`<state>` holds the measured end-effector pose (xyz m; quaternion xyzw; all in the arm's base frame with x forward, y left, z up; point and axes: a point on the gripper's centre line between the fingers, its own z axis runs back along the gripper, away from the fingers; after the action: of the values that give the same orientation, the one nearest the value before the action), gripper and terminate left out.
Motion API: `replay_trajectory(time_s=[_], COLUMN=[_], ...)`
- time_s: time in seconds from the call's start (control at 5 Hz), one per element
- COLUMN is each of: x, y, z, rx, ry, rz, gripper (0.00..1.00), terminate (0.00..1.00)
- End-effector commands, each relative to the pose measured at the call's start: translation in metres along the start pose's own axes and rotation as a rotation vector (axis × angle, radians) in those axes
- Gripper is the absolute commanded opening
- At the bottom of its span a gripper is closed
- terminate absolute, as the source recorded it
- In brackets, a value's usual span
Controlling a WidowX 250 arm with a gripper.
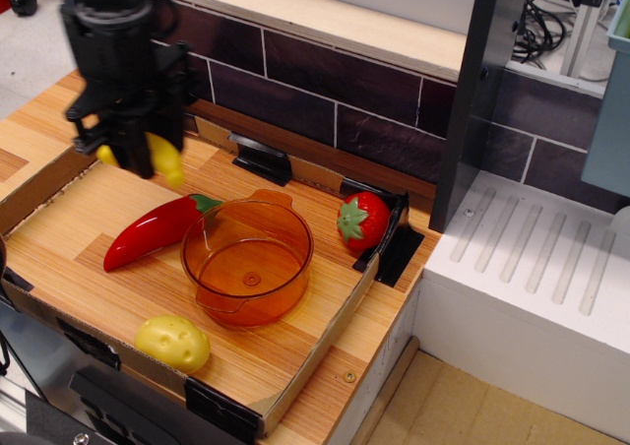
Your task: Put banana in pot
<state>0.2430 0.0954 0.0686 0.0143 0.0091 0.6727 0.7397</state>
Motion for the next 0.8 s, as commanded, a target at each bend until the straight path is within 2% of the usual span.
replay_trajectory(time_s=[0.0, 0.2, 0.4, 0.6], x=[-0.05, -0.065, -0.068, -0.061], y=[0.009, 0.007, 0.002, 0.0], z=[0.01, 0.004, -0.001, 0.001], rx=[-0.027, -0.001, 0.047, 0.024], ry=[0.013, 0.012, -0.002, -0.01], rz=[-0.136, -0.173, -0.193, -0.189], gripper=[0.0, 0.0, 1.0, 1.0], terminate=[0.0, 0.0, 0.0, 0.0])
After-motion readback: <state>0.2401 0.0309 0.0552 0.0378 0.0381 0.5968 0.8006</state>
